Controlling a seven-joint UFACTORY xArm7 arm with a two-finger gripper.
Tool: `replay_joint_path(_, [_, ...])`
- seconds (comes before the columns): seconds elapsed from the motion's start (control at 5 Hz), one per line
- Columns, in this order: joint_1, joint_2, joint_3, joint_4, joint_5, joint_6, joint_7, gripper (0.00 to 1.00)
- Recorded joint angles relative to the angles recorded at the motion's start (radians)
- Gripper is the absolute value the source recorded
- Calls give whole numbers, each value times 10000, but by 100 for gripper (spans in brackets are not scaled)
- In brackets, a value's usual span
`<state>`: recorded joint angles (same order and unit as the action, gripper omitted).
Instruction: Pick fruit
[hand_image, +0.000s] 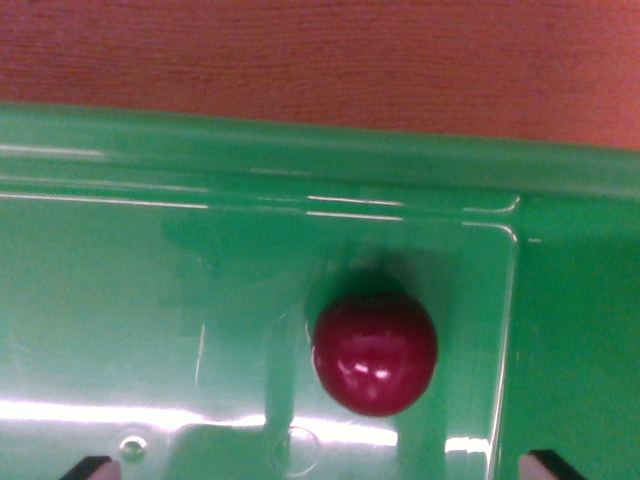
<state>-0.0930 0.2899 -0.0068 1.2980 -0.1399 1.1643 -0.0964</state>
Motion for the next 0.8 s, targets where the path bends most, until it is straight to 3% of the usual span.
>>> replay_joint_path(0.2, [0,0,0,0,0,0,0,0])
replay_joint_path(0.6, [-75,419,-92,-398,-201,-922,-65,0])
replay_joint_path(0.8, [-75,419,-92,-398,-201,-922,-65,0])
